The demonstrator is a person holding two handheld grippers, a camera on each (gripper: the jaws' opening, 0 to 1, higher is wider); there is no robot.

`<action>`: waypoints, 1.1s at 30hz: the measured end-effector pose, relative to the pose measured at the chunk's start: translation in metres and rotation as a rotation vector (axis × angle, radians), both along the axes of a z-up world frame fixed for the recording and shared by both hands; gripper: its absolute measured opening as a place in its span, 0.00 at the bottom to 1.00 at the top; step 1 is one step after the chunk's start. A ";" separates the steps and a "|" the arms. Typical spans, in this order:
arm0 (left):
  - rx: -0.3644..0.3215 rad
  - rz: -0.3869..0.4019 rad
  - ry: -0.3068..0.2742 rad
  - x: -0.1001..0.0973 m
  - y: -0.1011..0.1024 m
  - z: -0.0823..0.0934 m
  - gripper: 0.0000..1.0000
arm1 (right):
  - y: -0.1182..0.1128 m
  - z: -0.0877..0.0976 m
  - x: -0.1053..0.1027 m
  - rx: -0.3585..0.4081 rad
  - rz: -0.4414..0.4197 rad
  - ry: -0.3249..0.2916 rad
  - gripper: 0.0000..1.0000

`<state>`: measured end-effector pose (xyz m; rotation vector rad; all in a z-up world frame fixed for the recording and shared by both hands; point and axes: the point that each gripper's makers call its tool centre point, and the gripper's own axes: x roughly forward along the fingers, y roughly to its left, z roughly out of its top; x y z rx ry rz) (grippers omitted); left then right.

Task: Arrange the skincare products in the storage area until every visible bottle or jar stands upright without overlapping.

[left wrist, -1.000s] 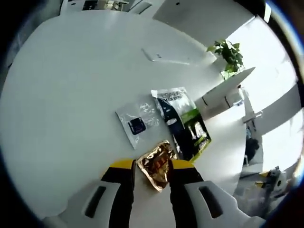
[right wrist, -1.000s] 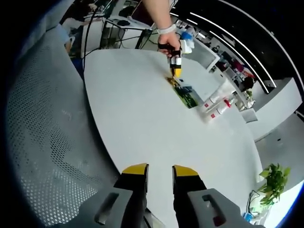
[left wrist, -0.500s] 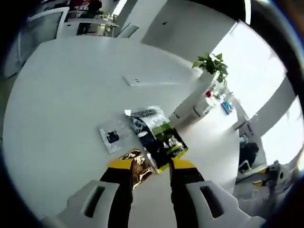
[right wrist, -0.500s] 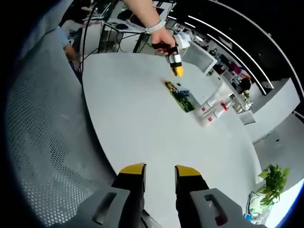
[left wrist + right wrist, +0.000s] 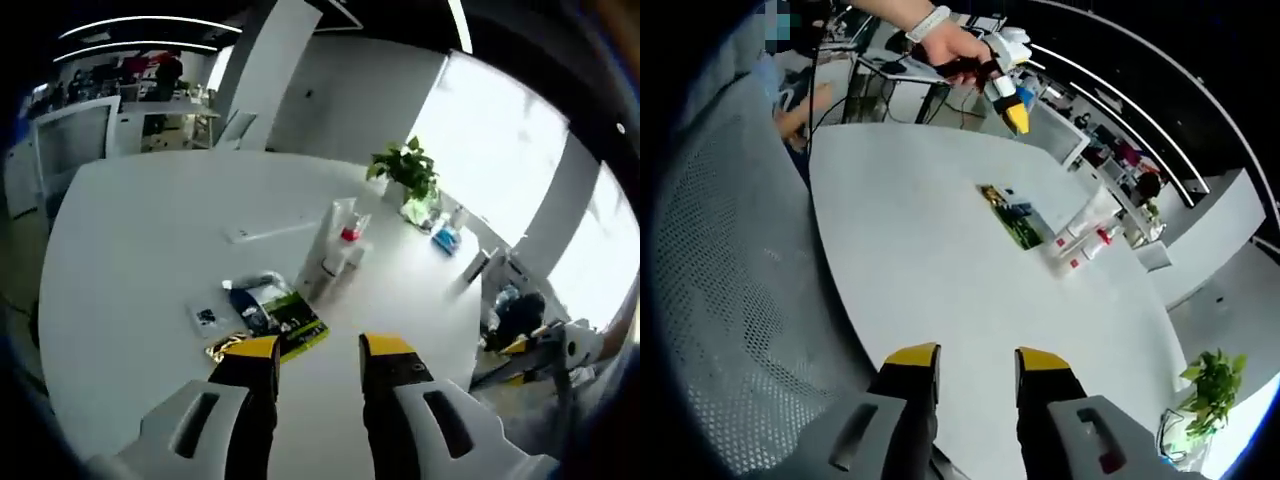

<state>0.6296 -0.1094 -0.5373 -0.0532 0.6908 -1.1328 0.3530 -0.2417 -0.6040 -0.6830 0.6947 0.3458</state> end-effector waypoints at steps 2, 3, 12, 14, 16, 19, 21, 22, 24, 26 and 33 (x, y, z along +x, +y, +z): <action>-0.003 0.008 -0.013 -0.015 0.006 0.005 0.29 | 0.000 0.002 0.000 0.006 -0.001 -0.010 0.26; -0.002 0.007 -0.019 -0.021 0.009 0.006 0.29 | 0.000 0.002 0.000 0.007 -0.002 -0.012 0.27; -0.051 0.087 -0.030 -0.077 0.036 0.012 0.29 | 0.001 0.008 0.002 0.031 -0.009 -0.034 0.30; -0.067 0.099 -0.003 -0.093 0.041 0.010 0.29 | 0.002 0.009 0.002 0.039 -0.011 -0.040 0.30; -0.073 0.112 0.000 -0.108 0.045 0.008 0.29 | 0.002 0.012 0.003 0.048 -0.014 -0.055 0.30; -0.074 0.107 -0.025 -0.129 0.048 0.008 0.29 | 0.004 0.017 0.004 0.079 -0.020 -0.068 0.31; -0.073 0.104 -0.055 -0.141 0.049 0.008 0.29 | 0.009 0.023 0.007 0.124 -0.019 -0.102 0.32; -0.079 0.105 -0.060 -0.147 0.048 0.009 0.29 | 0.010 0.027 0.007 0.144 -0.021 -0.114 0.32; -0.085 0.081 -0.092 -0.158 0.045 0.012 0.30 | 0.011 0.032 0.009 0.169 -0.028 -0.135 0.33; -0.087 0.083 -0.138 -0.167 0.044 0.018 0.30 | 0.011 0.037 0.010 0.207 -0.040 -0.159 0.33; -0.099 0.081 -0.178 -0.192 0.042 0.011 0.37 | 0.009 0.054 0.015 0.288 -0.084 -0.239 0.34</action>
